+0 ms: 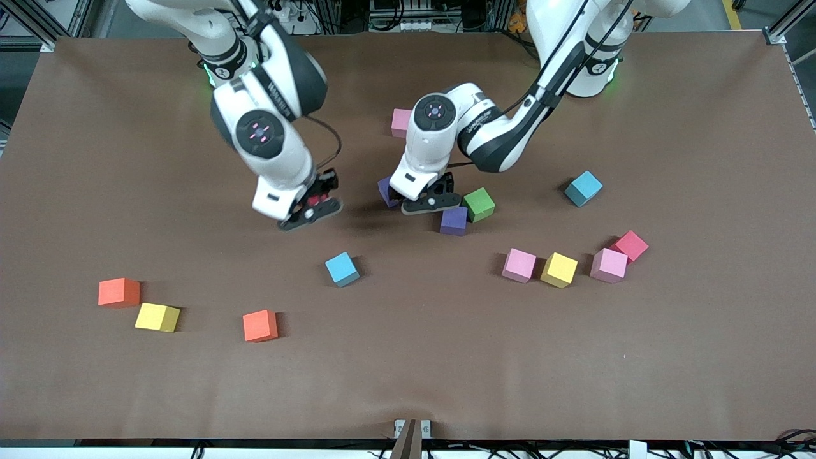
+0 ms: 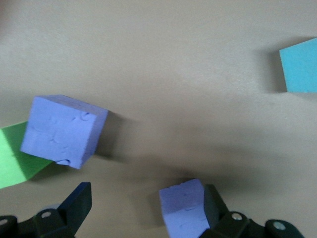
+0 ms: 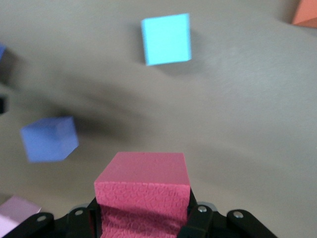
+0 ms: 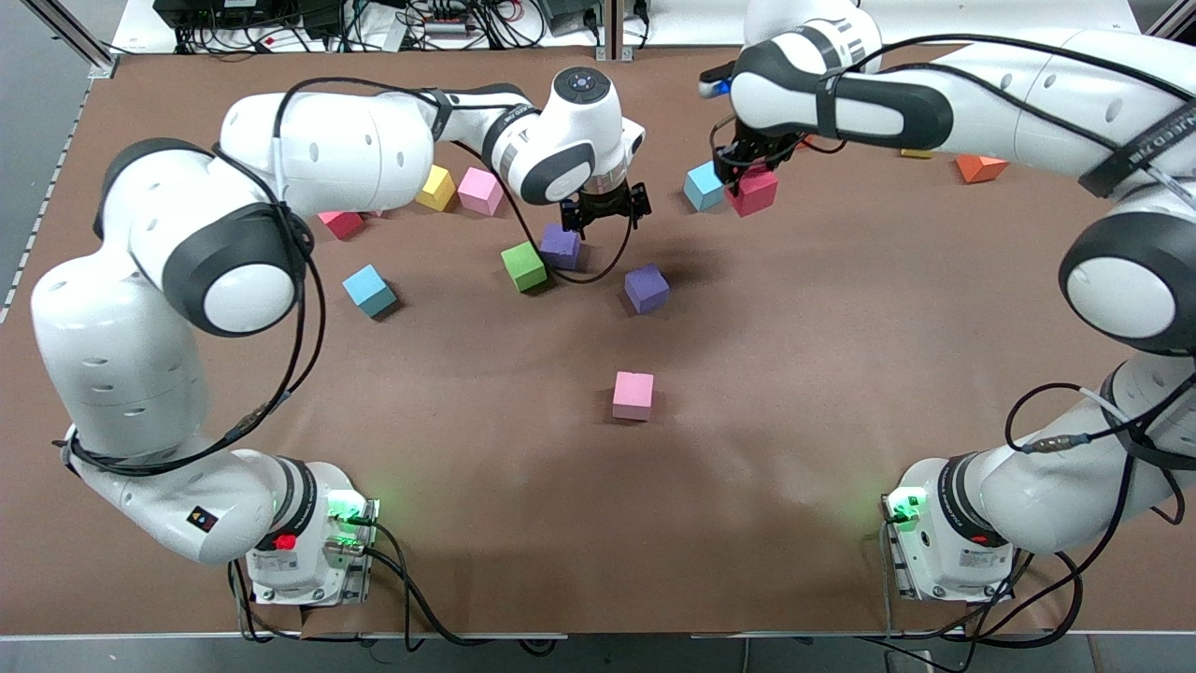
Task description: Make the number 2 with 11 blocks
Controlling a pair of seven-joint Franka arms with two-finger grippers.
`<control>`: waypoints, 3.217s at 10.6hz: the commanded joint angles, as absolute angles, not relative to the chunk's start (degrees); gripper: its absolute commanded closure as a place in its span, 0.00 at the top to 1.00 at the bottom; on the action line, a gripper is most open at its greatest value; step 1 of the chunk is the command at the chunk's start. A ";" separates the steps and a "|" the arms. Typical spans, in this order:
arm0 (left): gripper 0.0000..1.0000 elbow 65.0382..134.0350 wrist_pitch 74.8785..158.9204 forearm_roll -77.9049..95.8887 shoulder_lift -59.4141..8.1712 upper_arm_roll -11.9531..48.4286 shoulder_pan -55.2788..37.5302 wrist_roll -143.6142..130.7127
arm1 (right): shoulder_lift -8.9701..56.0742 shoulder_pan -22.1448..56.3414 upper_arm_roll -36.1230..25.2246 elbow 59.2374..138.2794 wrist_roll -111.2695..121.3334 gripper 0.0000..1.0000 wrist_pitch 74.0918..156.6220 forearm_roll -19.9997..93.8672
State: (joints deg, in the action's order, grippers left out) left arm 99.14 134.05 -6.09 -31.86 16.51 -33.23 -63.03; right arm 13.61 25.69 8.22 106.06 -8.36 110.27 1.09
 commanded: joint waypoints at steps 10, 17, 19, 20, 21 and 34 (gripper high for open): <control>1.00 93.69 121.64 11.69 -34.80 2.46 -32.61 -68.57 | -4.13 29.09 18.72 124.27 33.35 0.00 114.42 0.26; 1.00 96.85 125.07 5.76 -34.36 2.63 -34.63 -112.54 | -5.18 29.44 23.19 138.32 39.56 0.00 129.20 5.85; 1.00 98.17 125.33 0.54 -34.80 3.95 -35.94 -120.02 | -5.71 29.88 24.95 141.58 36.76 0.00 132.53 9.05; 1.00 98.17 125.42 0.53 -34.89 4.83 -35.95 -121.71 | -5.36 30.06 25.57 141.77 35.43 0.00 132.63 9.05; 1.00 98.17 126.03 0.61 -34.81 5.27 -35.95 -122.16 | -5.10 30.67 25.84 141.85 34.46 0.00 132.80 9.14; 1.00 100.72 130.34 -0.53 -36.03 6.06 -35.95 -121.03 | 8.69 38.05 26.28 142.91 23.64 0.00 147.83 8.35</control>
